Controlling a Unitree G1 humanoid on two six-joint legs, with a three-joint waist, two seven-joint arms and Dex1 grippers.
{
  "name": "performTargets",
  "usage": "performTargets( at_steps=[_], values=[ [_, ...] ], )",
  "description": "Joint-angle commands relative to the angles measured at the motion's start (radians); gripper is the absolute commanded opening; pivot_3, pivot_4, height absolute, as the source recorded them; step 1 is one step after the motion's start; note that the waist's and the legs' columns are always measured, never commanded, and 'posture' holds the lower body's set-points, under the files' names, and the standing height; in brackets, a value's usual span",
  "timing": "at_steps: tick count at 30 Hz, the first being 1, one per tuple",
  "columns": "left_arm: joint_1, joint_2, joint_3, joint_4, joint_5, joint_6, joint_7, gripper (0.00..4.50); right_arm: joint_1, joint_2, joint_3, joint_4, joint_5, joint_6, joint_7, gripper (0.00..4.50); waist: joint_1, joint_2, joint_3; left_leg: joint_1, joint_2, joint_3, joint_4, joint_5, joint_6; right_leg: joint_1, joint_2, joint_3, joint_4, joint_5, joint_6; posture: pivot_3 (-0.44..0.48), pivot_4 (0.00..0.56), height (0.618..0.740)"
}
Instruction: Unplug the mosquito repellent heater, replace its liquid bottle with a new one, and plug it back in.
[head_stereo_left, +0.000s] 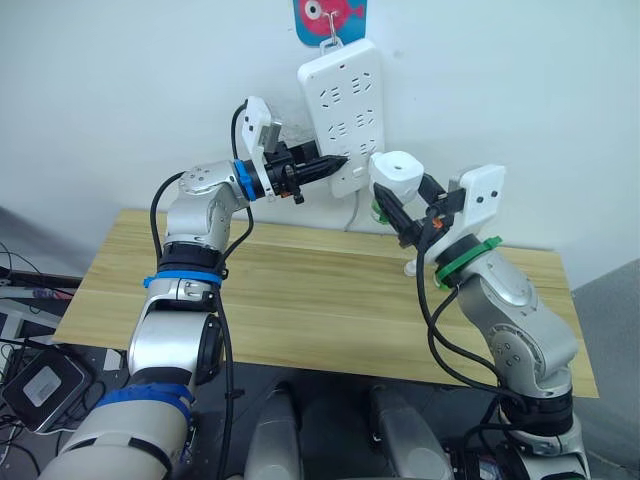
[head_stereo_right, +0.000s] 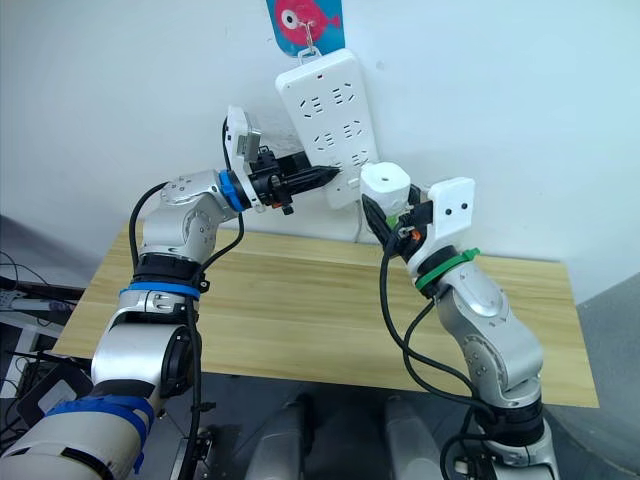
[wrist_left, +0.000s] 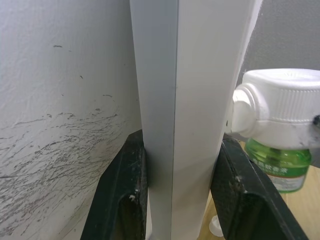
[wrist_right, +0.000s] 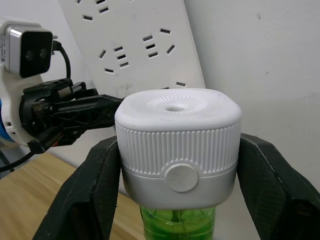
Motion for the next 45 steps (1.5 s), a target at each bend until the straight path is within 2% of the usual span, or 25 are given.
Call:
performTargets(
  at_steps=[1, 10, 38, 45],
  values=[
    [0.002, 0.007, 0.004, -0.052, -0.014, 0.002, -0.003, 1.3, -0.035, 0.002, 0.001, -0.01, -0.025, -0.046, 0.014, 2.98, 0.0, 0.0, 0.0, 0.0, 0.0, 0.0, 0.0, 0.0, 0.0, 0.0, 0.0, 0.0, 0.0, 0.0, 0.0, -0.093, 0.237, 0.74],
    [0.022, 0.021, 0.001, -0.078, -0.012, 0.012, -0.003, 1.3, -0.076, 0.013, 0.019, -0.009, -0.05, -0.032, 0.032, 2.98, -0.001, 0.0, 0.0, 0.0, 0.0, 0.0, 0.0, 0.0, 0.0, 0.0, 0.0, 0.0, 0.001, 0.0, 0.0, -0.08, 0.244, 0.74],
    [0.034, 0.026, 0.0, -0.105, -0.008, 0.023, 0.018, 1.3, -0.068, -0.003, 0.032, -0.022, -0.089, 0.016, 0.064, 2.98, 0.0, 0.0, 0.0, 0.001, 0.0, 0.0, 0.0, 0.0, 0.0, 0.0, 0.0, 0.0, 0.001, 0.0, 0.0, -0.069, 0.25, 0.74],
    [0.033, 0.027, 0.0, -0.109, -0.009, 0.024, 0.018, 1.3, -0.083, 0.024, 0.033, -0.002, -0.097, 0.001, 0.05, 2.98, 0.0, 0.0, 0.0, 0.001, 0.0, 0.0, 0.0, 0.0, 0.0, 0.0, 0.0, 0.0, 0.001, 0.0, 0.0, -0.066, 0.246, 0.74]
  ],
)
